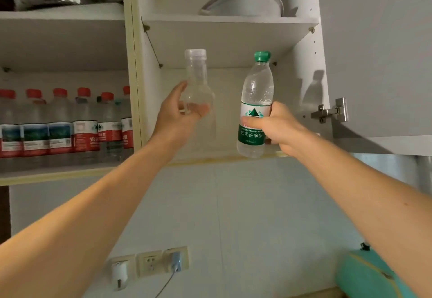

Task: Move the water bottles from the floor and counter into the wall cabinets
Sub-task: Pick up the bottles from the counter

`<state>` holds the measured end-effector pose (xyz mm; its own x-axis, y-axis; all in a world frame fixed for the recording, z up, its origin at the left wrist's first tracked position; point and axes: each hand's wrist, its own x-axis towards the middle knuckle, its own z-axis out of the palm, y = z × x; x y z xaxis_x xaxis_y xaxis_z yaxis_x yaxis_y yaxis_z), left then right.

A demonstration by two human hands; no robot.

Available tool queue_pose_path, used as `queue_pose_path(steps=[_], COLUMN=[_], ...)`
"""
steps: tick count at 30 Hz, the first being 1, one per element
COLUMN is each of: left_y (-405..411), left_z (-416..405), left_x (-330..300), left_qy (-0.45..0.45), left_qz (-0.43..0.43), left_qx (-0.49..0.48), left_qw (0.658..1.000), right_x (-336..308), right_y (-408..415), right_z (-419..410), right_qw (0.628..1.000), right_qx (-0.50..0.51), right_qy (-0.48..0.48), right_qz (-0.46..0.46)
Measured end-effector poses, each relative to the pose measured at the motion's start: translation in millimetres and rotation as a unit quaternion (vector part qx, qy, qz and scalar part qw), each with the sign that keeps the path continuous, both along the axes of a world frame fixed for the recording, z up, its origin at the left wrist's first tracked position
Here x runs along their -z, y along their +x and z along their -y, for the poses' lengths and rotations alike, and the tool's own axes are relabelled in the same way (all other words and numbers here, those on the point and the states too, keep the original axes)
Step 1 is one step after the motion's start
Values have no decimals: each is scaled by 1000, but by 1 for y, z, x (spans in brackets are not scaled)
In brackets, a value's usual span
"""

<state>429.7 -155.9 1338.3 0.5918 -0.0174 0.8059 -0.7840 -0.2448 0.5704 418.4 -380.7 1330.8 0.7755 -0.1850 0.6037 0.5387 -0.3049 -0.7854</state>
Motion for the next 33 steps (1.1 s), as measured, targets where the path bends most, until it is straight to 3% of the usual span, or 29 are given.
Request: queue_pose_path(steps=[4,9,20,33], left_y=[32,60,117,122], left_z=[7,14,43,48], left_x=[11,6,-7,-13], left_qy=[10,21,98,122], left_qz=[-30,-83,-127,-154], left_qx=[17,40,-65,-101], left_qw=[999,996,985,975], right_x=[-5,-14,-22,-25], right_y=[22,51,113,125], right_z=[4,9,8,11], right_qw=[999,995,982,978], right_qx=[13,19,51,27], right_qy=[-35,-90,-155,-158], right_qz=[9,-45,-92,-136])
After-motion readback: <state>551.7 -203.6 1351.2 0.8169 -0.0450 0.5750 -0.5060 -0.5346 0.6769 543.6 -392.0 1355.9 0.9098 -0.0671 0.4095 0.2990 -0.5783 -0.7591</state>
